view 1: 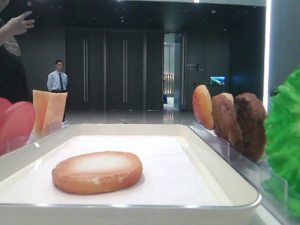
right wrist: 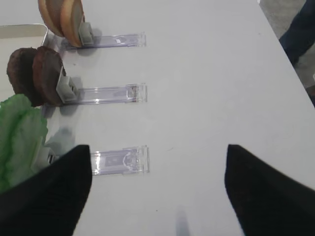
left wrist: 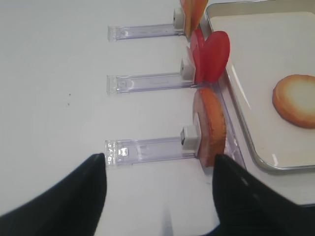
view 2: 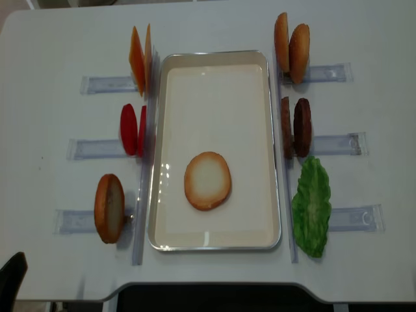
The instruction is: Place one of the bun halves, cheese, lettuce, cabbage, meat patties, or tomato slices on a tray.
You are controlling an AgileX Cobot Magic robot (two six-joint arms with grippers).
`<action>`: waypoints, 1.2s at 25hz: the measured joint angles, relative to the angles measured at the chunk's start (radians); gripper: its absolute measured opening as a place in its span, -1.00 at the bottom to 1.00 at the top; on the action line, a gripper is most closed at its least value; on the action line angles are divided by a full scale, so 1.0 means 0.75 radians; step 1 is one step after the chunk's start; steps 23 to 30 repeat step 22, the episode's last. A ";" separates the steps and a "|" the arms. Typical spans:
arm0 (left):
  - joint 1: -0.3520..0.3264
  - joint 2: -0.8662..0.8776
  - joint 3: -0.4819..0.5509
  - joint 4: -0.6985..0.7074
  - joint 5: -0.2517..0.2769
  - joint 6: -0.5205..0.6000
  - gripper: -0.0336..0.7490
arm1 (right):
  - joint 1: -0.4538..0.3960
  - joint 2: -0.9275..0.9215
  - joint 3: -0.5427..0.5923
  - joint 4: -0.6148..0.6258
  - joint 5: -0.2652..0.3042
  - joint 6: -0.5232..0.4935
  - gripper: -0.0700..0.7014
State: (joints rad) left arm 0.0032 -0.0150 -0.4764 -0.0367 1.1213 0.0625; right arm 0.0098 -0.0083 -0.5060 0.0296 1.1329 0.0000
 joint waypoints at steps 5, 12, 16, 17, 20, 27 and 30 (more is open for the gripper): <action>0.000 0.000 0.000 0.000 -0.004 0.000 0.41 | 0.000 0.000 0.000 0.000 0.000 0.000 0.56; 0.000 0.000 0.000 0.000 -0.007 0.000 0.41 | 0.000 0.000 0.000 0.000 0.000 0.000 0.56; -0.005 0.000 0.000 0.000 -0.007 0.000 0.41 | 0.000 0.000 0.000 0.000 0.000 0.000 0.56; -0.012 0.000 0.000 0.000 -0.007 0.000 0.41 | 0.000 0.000 0.000 0.000 0.000 0.000 0.56; -0.041 0.000 0.000 0.000 -0.008 0.000 0.41 | 0.000 0.000 0.000 0.000 0.000 0.000 0.56; -0.048 0.000 0.000 0.001 -0.008 0.000 0.41 | 0.000 0.000 0.000 0.000 0.000 0.000 0.56; -0.048 0.000 0.000 0.001 -0.008 0.000 0.41 | 0.000 0.000 0.000 0.000 0.000 0.000 0.56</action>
